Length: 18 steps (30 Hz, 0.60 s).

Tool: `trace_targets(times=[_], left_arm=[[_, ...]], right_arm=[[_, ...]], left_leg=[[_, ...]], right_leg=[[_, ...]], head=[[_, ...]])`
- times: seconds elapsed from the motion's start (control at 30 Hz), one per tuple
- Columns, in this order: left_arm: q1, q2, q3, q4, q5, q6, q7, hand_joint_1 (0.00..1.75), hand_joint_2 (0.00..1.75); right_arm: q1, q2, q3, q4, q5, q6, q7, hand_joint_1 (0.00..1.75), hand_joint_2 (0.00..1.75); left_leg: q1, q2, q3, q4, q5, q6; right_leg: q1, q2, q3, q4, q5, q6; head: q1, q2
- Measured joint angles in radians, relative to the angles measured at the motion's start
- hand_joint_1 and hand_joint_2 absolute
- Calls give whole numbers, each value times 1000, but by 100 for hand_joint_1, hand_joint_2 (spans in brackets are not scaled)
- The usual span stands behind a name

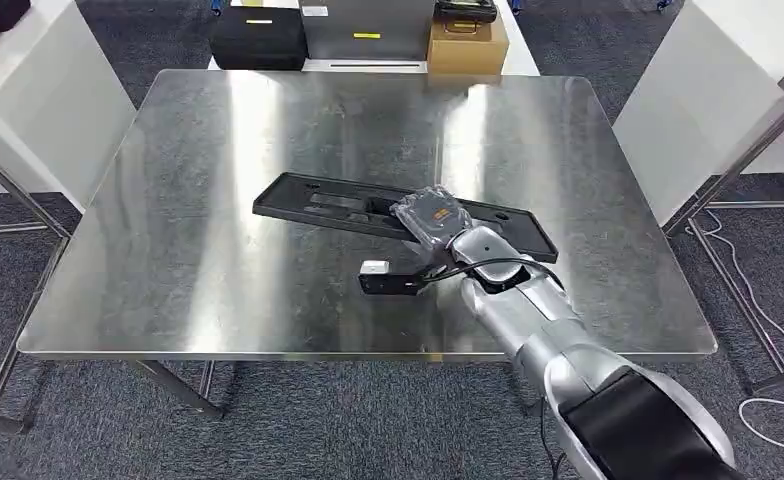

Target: Take the parts from the cabinet and place them on the table.

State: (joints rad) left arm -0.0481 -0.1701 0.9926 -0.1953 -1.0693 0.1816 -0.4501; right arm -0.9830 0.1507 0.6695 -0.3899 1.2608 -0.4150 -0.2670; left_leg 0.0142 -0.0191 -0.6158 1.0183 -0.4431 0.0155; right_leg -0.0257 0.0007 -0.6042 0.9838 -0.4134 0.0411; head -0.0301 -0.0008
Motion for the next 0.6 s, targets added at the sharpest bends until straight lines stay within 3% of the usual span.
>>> trace_targets(times=[0.07, 0.1, 0.17, 0.23, 0.6], left_arm=[[0, 1, 0, 0, -10, 11, 0, 0, 175], [0, 1, 0, 0, -12, 19, 0, 0, 0], [0, 2, 1, 0, -6, 26, -1, 0, 0], [0, 1, 9, 0, 2, 42, -12, 0, 0], [-1, 0, 21, 0, -8, 26, 81, 0, 0]], right_arm=[[-8, 14, 0, 4, -3, -2, -2, 0, 0], [-14, 19, 0, 6, -3, -2, -2, 0, 0], [-27, 26, -1, 10, -5, -2, 6, 0, 0], [-30, 25, -5, 12, -8, -4, 9, 0, 0], [-28, 7, -17, 31, 7, 3, 40, 0, 0]], left_leg=[[-2, 0, 0, 0, 0, 2], [-2, 0, 0, 0, 1, 4], [-3, 0, 0, 0, 1, 4], [-3, 0, 0, 1, 1, 4], [-2, 1, 1, 0, 2, 5]], right_leg=[[-2, 0, 0, -1, 0, 1], [-2, 0, -1, -1, 1, 2], [-2, 0, -1, -1, 0, 5], [-3, 0, -1, -1, 0, 15], [-2, 0, -1, 0, 1, 16]], head=[[-1, 0], [0, 0], [-1, 0], [-1, 0], [-1, 0]])
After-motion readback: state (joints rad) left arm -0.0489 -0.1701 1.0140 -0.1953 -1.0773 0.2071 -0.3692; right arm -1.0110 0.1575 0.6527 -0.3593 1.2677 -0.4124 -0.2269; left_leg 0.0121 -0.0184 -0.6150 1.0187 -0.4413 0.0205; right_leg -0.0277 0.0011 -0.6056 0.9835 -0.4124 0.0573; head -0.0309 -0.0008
